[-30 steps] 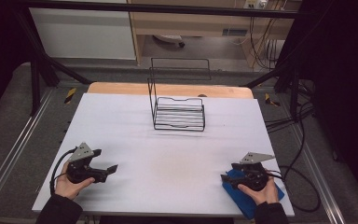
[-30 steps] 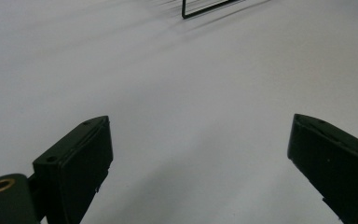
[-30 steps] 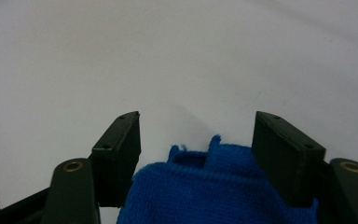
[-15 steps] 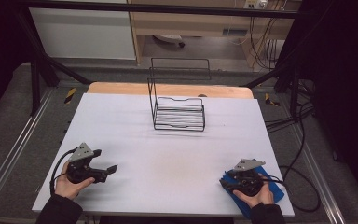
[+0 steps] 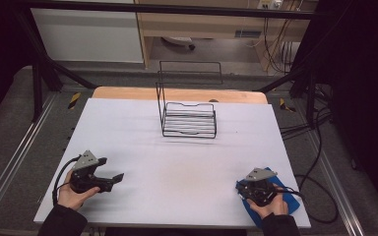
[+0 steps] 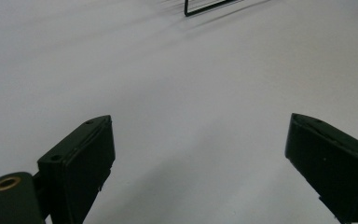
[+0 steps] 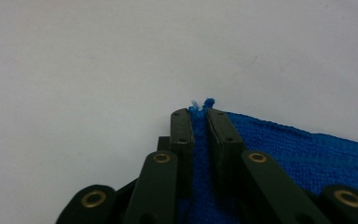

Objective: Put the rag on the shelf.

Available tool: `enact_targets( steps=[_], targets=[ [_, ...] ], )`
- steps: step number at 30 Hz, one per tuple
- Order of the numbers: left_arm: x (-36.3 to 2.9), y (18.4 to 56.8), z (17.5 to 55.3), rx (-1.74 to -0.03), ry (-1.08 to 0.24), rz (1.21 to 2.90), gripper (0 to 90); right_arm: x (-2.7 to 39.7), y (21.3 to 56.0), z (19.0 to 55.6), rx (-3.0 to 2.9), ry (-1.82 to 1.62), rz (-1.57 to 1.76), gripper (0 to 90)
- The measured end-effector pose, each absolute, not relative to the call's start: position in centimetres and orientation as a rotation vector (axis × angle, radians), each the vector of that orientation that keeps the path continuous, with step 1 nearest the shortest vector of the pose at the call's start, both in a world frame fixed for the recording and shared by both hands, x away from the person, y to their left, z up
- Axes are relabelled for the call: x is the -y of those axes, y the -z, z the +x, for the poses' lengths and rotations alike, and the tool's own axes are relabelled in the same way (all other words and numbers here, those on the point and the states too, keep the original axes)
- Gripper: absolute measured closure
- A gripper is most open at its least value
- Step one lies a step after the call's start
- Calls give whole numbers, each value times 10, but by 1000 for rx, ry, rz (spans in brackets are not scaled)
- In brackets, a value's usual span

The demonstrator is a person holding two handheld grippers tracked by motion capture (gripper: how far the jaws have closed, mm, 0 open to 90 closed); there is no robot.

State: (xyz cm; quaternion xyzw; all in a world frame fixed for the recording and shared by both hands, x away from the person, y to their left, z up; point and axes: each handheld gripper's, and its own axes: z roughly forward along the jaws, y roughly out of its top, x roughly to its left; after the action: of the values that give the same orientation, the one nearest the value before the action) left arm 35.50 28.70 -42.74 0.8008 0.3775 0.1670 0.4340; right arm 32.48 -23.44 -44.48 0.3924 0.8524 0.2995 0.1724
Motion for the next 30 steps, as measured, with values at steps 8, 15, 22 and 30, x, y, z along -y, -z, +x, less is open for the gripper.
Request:
enact_targets(
  steps=[8, 15, 22, 30],
  targets=[
    [-288, 427, 356, -948, -414, 1986, 84, 236, 440, 330, -2392, -925, 1175, 855],
    [-287, 428, 357, -953, -413, 1985, 85, 230, 430, 348, -2351, -1016, 1227, 855],
    [-289, 428, 357, -956, -418, 1984, 85, 215, 425, 382, -2291, -1078, 1278, 853],
    [-289, 428, 357, -953, -418, 1988, 86, 201, 437, 415, -2247, -1042, 1339, 827]
  ],
)
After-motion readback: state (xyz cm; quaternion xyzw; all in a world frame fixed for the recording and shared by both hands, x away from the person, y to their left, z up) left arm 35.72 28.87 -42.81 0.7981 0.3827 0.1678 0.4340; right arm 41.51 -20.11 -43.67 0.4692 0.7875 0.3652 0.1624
